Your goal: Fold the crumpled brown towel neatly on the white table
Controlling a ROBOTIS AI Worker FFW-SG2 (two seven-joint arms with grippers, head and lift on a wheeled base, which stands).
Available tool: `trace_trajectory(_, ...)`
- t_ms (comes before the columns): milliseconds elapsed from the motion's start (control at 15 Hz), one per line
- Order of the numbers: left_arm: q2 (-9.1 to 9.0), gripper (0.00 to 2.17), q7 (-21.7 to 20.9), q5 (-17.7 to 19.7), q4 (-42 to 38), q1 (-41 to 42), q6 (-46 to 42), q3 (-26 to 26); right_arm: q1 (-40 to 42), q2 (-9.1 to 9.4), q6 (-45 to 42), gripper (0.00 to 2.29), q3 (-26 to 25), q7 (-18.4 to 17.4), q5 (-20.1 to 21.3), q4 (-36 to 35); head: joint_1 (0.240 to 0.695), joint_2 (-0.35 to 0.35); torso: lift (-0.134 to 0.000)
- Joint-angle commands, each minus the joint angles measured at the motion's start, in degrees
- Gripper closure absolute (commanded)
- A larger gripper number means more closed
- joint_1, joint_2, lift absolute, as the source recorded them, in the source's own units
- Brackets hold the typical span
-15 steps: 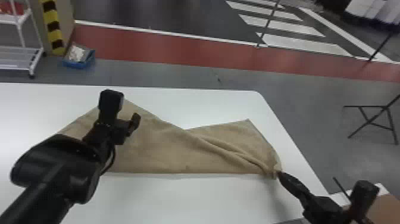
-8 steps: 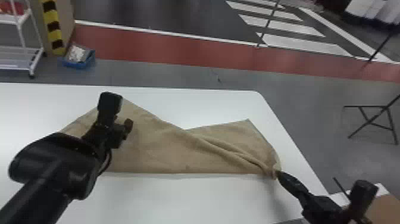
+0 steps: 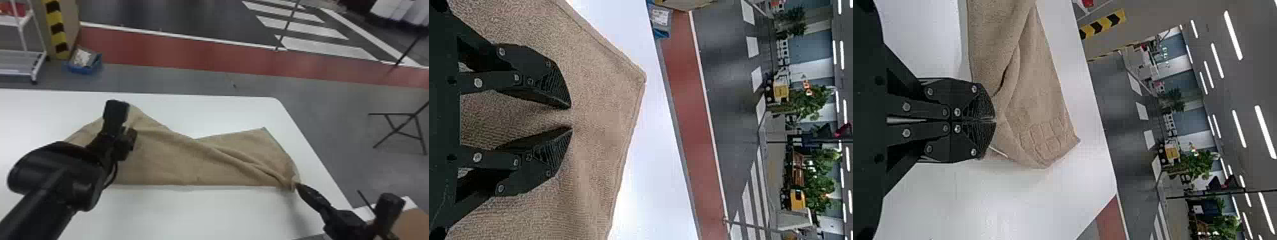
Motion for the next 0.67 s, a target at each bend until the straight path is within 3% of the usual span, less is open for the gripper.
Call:
trace_trajectory(0,-0.14,1.29,0.6,0.1,-0.5,0.7,0.5,0.3,0.0,0.01,0.0,1.8,0.0,0.0,-0.1,0.0,0.695,-0.35,-0.124)
trace_trajectory(133,0.01,1.38,1.1,0.0,-5.8,3.9,3.3,1.7,0.0,0.01,0.2,1.8,0.0,0.0,-0.1,0.0,0.695,-0.35,-0.124)
trace_trajectory(333,1.33,1.38,1.2,-0.8,-22.2,12.3,11.6,6.0,0.0,0.19,0.2,1.8,0.2,0.0,-0.1,-0.1,0.695,-0.35,-0.124)
trace_trajectory(600,6.78,1.38,1.6,0.5,-44.8,24.3,20.9,9.5,-0.8,0.8,0.0,1.8,1.1,0.0,0.2,-0.2,0.695,-0.35,-0.124)
